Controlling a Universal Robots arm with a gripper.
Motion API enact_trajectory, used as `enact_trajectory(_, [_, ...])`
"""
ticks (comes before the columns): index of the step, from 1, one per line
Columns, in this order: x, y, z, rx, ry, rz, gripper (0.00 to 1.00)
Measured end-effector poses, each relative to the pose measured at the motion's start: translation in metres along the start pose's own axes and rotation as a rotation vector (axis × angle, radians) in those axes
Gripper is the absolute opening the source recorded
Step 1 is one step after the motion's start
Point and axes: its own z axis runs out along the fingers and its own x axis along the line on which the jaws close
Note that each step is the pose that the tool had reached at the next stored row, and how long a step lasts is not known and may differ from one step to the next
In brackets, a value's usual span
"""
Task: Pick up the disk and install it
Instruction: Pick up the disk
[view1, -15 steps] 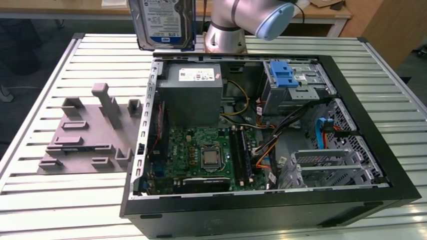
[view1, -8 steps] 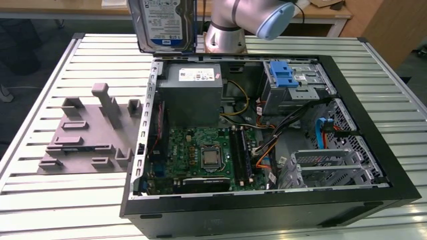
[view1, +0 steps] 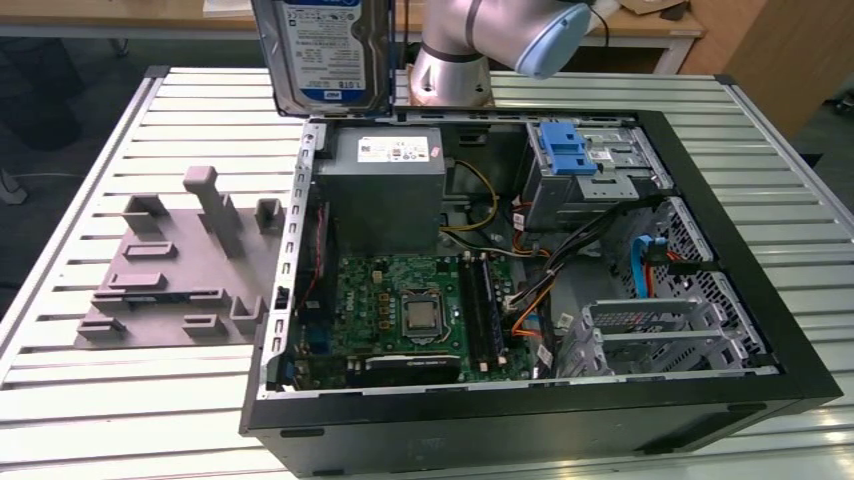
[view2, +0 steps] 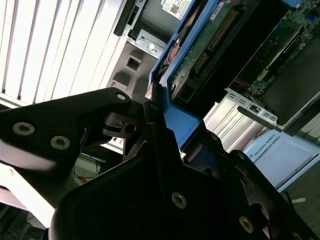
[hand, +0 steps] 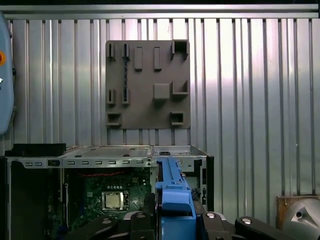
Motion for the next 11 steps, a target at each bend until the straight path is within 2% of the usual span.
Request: enact_trajectory(11, [0.0009,-0.0023,-0.0001,-0.0001,0.0002,0.0,0.36])
